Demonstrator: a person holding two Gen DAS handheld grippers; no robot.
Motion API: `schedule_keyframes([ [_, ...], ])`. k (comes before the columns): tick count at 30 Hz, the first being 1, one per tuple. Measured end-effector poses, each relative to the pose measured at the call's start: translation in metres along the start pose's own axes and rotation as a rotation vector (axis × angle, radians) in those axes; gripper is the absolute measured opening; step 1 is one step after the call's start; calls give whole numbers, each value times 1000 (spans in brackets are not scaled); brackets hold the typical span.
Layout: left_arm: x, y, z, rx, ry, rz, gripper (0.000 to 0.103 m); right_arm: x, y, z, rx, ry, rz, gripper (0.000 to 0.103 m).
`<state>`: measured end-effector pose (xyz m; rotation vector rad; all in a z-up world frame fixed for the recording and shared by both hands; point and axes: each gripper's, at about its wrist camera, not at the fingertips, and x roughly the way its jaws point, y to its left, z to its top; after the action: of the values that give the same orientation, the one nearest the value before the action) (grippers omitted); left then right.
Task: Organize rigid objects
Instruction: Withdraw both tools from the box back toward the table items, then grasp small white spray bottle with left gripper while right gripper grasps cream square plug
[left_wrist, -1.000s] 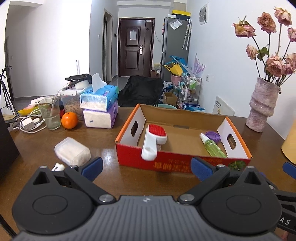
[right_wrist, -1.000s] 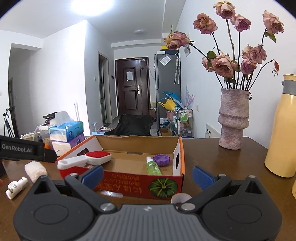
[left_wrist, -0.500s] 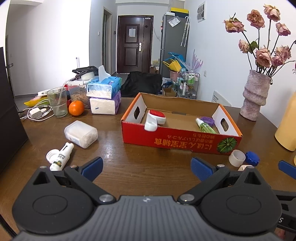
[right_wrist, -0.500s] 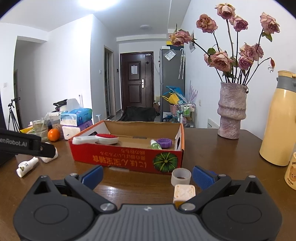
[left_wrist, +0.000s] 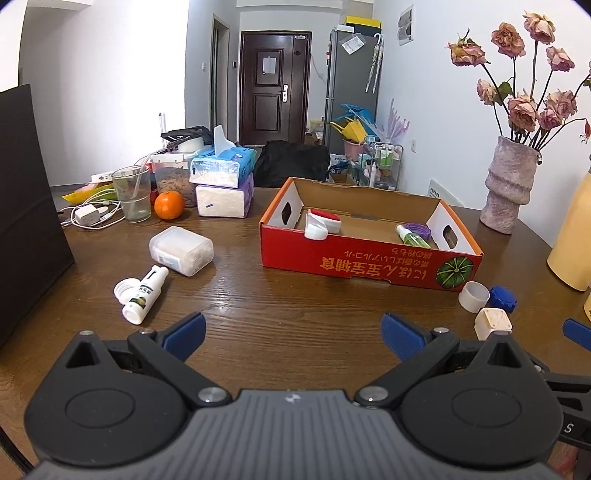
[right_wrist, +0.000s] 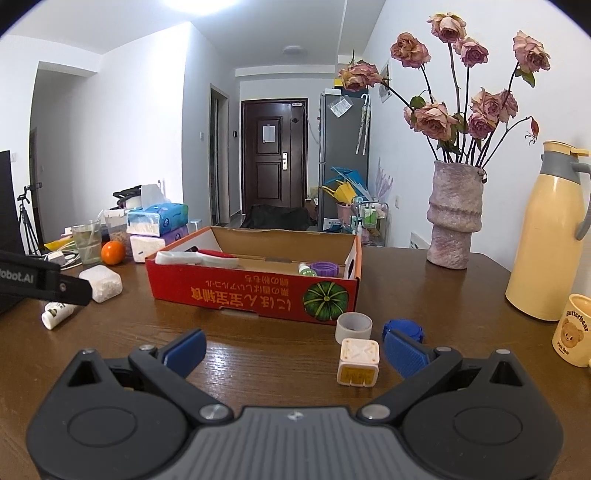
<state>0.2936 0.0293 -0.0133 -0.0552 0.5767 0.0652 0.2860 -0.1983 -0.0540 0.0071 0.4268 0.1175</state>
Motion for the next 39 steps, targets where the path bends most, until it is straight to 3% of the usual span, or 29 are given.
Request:
schedule_keyframes([
  [15, 6, 32, -1, -39, 6, 48, 103, 14, 0, -3, 8, 39, -28, 103],
  [39, 58, 96, 4, -71, 52, 157, 103, 95, -35, -8, 41, 165, -171, 100],
])
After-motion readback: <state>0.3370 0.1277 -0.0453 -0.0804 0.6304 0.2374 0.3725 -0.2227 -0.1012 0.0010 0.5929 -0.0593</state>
